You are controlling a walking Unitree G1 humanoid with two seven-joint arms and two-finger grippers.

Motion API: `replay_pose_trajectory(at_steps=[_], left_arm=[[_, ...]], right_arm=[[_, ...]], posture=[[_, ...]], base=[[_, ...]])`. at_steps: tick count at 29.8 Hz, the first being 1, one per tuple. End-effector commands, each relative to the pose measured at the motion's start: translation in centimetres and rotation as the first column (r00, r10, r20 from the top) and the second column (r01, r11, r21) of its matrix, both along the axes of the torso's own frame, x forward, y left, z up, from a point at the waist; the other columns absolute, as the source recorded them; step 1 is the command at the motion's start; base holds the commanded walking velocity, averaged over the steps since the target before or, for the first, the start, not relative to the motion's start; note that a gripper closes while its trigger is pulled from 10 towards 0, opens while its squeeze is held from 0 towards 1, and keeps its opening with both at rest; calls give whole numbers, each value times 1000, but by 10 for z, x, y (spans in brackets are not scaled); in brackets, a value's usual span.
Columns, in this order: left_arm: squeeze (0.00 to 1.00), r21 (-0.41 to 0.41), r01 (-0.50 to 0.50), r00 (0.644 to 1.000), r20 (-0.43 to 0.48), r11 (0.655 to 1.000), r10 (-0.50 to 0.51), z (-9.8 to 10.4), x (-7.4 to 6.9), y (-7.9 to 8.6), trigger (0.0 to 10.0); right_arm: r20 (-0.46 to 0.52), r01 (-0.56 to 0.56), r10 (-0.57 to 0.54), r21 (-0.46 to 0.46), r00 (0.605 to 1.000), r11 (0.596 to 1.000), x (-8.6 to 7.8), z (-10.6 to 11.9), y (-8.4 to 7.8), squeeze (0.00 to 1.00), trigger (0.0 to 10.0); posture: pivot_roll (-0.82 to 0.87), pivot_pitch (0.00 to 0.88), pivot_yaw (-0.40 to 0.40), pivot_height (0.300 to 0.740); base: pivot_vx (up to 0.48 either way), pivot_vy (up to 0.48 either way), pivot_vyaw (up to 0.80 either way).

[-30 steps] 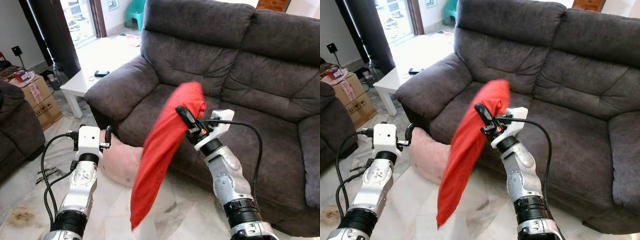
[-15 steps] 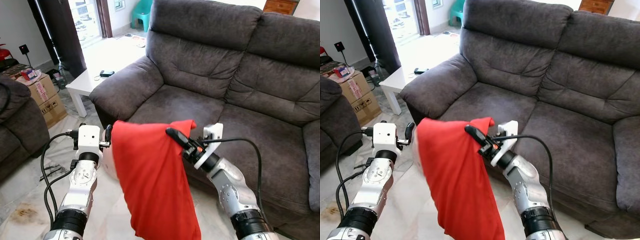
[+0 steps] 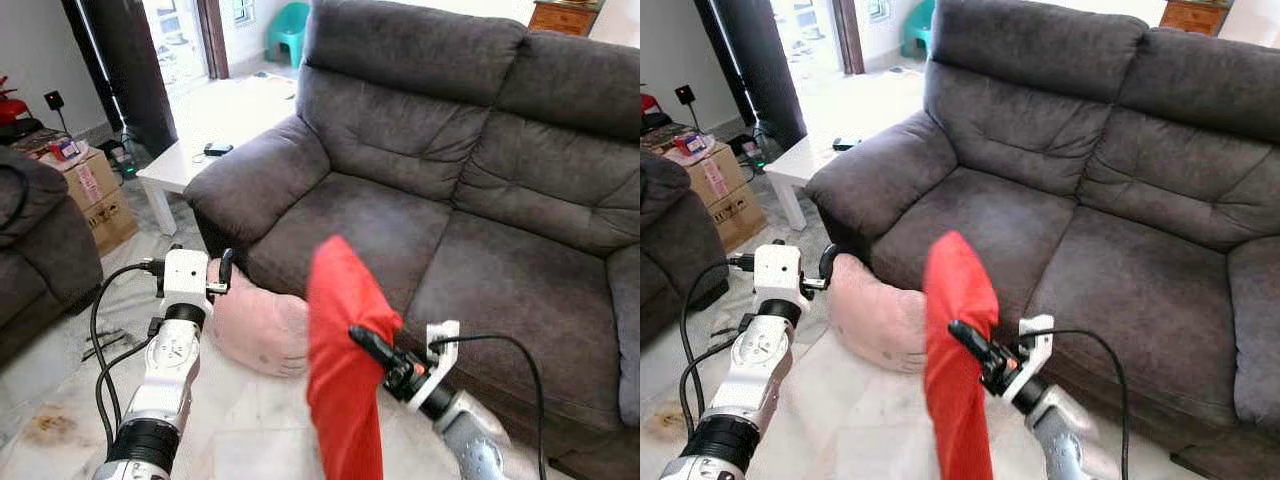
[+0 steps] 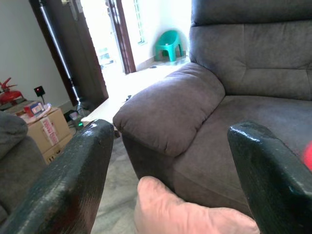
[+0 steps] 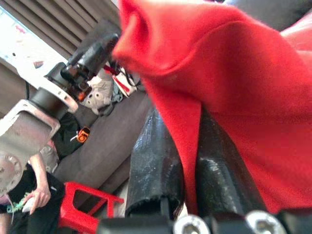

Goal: Move the pillow to the sofa from floor

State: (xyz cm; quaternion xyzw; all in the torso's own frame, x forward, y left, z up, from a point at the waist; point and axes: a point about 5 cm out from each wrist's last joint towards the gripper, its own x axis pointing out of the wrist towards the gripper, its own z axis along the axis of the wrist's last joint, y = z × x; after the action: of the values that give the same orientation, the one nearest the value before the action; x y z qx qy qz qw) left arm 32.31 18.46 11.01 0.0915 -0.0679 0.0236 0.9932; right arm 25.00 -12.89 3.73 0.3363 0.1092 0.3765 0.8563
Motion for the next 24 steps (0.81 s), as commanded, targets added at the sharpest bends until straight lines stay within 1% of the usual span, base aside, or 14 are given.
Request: replay_pose_trajectory(at_steps=[1, 4, 6, 7, 8, 9, 12, 14, 15, 17, 21, 22, 23, 24], left_arm=[[0, 2, 3, 1000, 11, 1000, -3, 2, 0, 2, 10000], [0, 2, 2, 1000, 10, 1000, -2, 2, 0, 1, 10000], [0, 3, 1, 1000, 9, 1000, -1, 2, 0, 2, 10000], [0, 4, 0, 1000, 7, 1000, 0, 2, 0, 1, 10000], [0, 4, 0, 1000, 7, 1000, 0, 2, 0, 1, 10000], [0, 3, -3, 1000, 6, 1000, 3, 1, 0, 1, 10000], [0, 3, -7, 1000, 6, 1000, 7, 2, 1, 1, 10000], [0, 3, -14, 1000, 8, 1000, 14, 2, 1, 2, 10000], [0, 3, -18, 1000, 11, 1000, 18, 3, 2, 3, 10000], [0, 3, -22, 1000, 17, 1000, 22, 5, 3, 4, 10000], [0, 2, -28, 999, 21, 1000, 28, 6, 3, 5, 10000], [0, 2, -28, 999, 22, 1000, 28, 6, 3, 5, 10000], [0, 2, -28, 999, 22, 1000, 28, 6, 3, 5, 10000], [0, 1, -29, 999, 23, 1000, 29, 7, 3, 5, 10000]], right_arm=[[239, -68, 57, 39, 969, 997, 19, 47, 10, 0, 10000], [286, -101, 92, 17, 954, 995, 26, 59, 17, 0, 10000], [307, -82, 81, -10, 948, 997, 31, 63, 19, 0, 10000], [327, 7, 16, -71, 945, 997, 45, 69, 19, 0, 10000], [327, 7, 16, -71, 945, 997, 45, 69, 19, 0, 10000], [347, 114, -57, -144, 936, 983, 61, 76, 20, 0, 10000], [379, 156, -73, -195, 923, 968, 72, 84, 25, 0, 10000], [414, 44, 10, -122, 910, 992, 71, 100, 40, 0, 10000], [465, -128, 140, -58, 874, 990, 62, 114, 56, 0, 10000], [519, -270, 253, -43, 816, 962, 52, 126, 71, 0, 10000], [575, -408, 345, -21, 742, 913, 42, 140, 89, 0, 10000], [586, -429, 357, -18, 727, 903, 40, 142, 92, 0, 10000], [586, -429, 357, -18, 727, 903, 40, 142, 92, 0, 10000], [599, -464, 379, -14, 705, 886, 37, 145, 101, 0, 10000]], posture=[[65, 0, -42, 740], [68, 0, -44, 740], [67, 0, -43, 740], [66, 0, -44, 740], [66, 0, -44, 740], [64, 0, -44, 740], [65, 0, -43, 740], [65, 0, -43, 740], [71, 0, -44, 740], [76, 0, -46, 740], [85, 0, -51, 740], [89, 0, -54, 740], [89, 0, -54, 740], [89, 0, -54, 740]], base=[[0, 0, 0], [0, 0, 0], [0, 0, 0], [0, 0, 0], [0, 0, 0], [0, 0, 0], [0, 0, 0], [0, 0, 0], [0, 0, 0], [0, 0, 0], [0, 0, 0], [0, 0, 0], [0, 0, 0], [0, 0, 0]])
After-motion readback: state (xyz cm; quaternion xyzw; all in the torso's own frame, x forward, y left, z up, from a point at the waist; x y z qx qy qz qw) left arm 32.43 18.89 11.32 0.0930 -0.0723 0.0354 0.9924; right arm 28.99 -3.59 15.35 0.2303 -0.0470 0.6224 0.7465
